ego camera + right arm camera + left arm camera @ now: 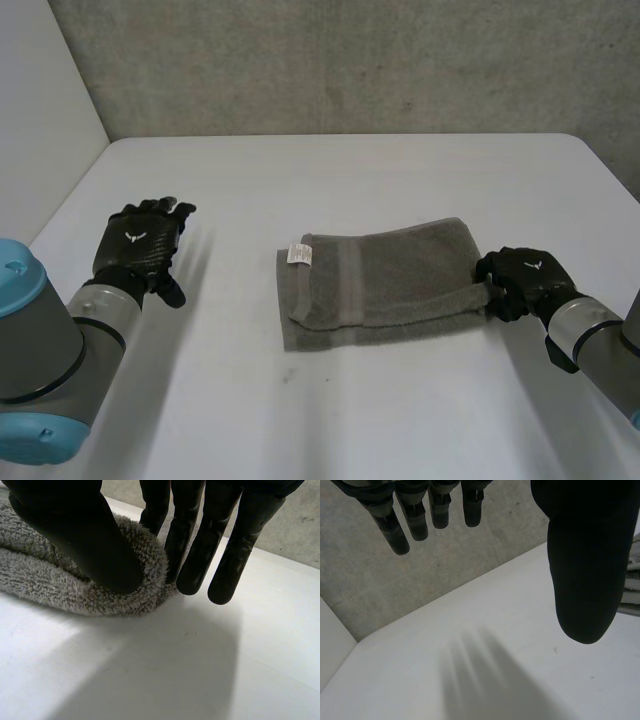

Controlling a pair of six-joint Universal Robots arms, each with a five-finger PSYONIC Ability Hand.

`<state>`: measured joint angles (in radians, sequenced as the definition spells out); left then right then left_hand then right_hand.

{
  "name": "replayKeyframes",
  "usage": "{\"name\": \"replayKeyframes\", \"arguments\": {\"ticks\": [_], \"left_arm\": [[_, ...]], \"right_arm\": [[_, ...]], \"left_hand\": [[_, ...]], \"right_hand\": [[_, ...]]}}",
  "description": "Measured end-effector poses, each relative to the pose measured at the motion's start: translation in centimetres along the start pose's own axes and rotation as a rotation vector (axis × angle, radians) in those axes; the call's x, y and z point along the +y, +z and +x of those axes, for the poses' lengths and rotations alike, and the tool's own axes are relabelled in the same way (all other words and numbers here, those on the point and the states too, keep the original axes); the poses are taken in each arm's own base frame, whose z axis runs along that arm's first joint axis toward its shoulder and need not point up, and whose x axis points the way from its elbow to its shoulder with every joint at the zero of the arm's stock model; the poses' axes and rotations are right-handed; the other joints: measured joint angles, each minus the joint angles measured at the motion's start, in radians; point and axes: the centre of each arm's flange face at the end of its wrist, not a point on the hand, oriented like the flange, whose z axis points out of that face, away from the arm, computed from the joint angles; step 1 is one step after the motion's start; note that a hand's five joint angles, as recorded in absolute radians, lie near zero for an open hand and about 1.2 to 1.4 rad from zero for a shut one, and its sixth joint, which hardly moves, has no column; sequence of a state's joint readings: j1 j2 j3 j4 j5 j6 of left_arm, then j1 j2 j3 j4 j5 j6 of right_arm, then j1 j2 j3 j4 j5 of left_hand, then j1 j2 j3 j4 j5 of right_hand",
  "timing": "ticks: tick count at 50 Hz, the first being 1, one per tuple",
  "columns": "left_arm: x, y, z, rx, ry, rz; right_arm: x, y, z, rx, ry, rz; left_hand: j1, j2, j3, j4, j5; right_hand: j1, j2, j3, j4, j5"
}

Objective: Fold the towel.

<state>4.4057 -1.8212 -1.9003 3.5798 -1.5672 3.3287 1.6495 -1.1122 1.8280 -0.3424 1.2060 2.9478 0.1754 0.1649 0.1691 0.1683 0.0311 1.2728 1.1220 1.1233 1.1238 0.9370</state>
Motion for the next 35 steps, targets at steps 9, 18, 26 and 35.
{"name": "replayKeyframes", "arguments": {"ticks": [9,18,26,35], "left_arm": [[-0.3,0.0,-0.1,-0.002,0.0,0.008],[-3.3,-0.2,-0.5,-0.019,-0.001,0.101],[-5.3,-0.5,-0.3,-0.013,0.0,0.162],[-5.9,-0.5,0.3,0.004,-0.004,0.18]], "right_arm": [[-1.9,0.9,-1.3,-0.034,-0.027,0.062],[-6.8,1.4,-10.1,-0.252,-0.137,0.215],[-6.2,0.3,-19.0,-0.485,-0.198,0.2],[-3.0,-0.3,-23.3,-0.594,-0.241,0.118]], "left_hand": [[0.0,0.0,0.0,0.0,0.0],[0.0,0.0,0.0,0.0,0.0],[0.0,0.0,0.0,0.0,0.0],[0.0,0.0,0.0,0.0,0.0]], "right_hand": [[0.093,0.079,0.082,0.083,0.077],[0.1,0.087,0.09,0.092,0.089],[0.099,0.087,0.091,0.093,0.092],[-0.032,-0.042,-0.022,-0.023,-0.001]]}}
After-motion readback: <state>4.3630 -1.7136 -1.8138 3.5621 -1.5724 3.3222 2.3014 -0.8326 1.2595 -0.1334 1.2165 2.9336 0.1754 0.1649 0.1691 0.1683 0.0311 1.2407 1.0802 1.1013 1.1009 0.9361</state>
